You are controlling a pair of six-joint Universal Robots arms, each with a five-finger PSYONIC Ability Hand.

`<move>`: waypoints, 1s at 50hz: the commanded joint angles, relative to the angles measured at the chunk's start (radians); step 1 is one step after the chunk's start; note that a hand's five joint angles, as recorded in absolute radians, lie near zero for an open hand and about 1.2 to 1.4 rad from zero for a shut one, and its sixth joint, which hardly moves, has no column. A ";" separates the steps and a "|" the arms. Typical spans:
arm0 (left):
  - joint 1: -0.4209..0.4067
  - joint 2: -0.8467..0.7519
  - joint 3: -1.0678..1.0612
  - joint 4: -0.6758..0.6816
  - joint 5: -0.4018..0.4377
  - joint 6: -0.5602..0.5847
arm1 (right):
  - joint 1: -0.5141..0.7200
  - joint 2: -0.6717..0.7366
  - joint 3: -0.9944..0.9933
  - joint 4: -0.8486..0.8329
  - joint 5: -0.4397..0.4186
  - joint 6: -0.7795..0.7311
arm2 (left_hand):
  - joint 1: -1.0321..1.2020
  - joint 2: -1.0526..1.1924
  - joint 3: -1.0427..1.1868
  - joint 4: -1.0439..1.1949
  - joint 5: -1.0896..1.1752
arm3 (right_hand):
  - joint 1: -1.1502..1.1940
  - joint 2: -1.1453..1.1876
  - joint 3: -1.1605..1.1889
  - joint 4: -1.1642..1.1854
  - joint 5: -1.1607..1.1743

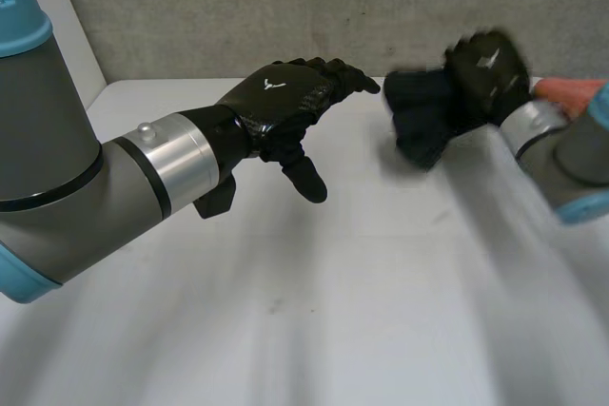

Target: Fold the laundry.

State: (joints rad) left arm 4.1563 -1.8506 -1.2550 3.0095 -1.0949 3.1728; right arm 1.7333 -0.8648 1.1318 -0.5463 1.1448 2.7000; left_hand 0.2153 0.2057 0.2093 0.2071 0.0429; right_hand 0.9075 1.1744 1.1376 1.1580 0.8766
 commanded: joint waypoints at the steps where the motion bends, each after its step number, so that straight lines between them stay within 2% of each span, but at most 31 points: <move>1: -0.002 0.002 0.000 0.002 -0.002 0.001 | -0.139 -0.011 -0.158 -0.164 -0.076 0.274 | -0.037 -0.027 -0.031 -0.029 -0.039 | 0.489 0.222 0.259 0.238 0.345; 7: -0.004 0.005 0.000 0.002 -0.002 0.001 | -0.257 0.038 -0.283 -0.230 -0.123 0.406 | -0.034 -0.025 -0.028 -0.026 -0.036 | 0.489 0.222 0.259 0.238 0.345; 16: -0.010 0.005 -0.001 0.002 -0.002 0.001 | -0.425 0.165 -0.349 -0.320 -0.241 0.457 | -0.031 -0.022 -0.025 -0.023 -0.033 | 0.489 0.222 0.259 0.238 0.345; 23: -0.024 0.004 -0.003 0.003 -0.003 0.001 | -0.541 0.295 -0.305 -0.339 -0.325 0.485 | -0.028 -0.019 -0.022 -0.020 -0.030 | 0.489 0.222 0.259 0.238 0.345; 31: -0.035 -0.005 -0.009 0.005 -0.010 0.001 | -0.593 0.303 -0.152 -0.353 -0.453 0.477 | -0.028 -0.019 -0.022 -0.020 -0.030 | 0.489 0.222 0.259 0.238 0.345; 45: -0.053 -0.001 -0.004 0.023 -0.011 0.001 | -0.600 0.144 -0.133 -0.351 -0.453 0.523 | -0.025 -0.016 -0.019 -0.017 -0.027 | 0.489 0.222 0.259 0.238 0.345; 50: -0.054 0.001 -0.007 0.023 -0.011 0.001 | -0.595 0.135 -0.213 -0.356 -0.396 0.599 | -0.025 -0.016 -0.019 -0.017 -0.027 | 0.489 0.222 0.259 0.238 0.345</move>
State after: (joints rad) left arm 4.1059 -1.8532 -1.2603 3.0327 -1.1061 3.1735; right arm 1.1328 -0.7054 0.9994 -0.8969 0.6939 3.2173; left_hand 0.2152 0.2057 0.2093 0.2071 0.0429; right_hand 0.9075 1.1765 1.1603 1.1930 0.9461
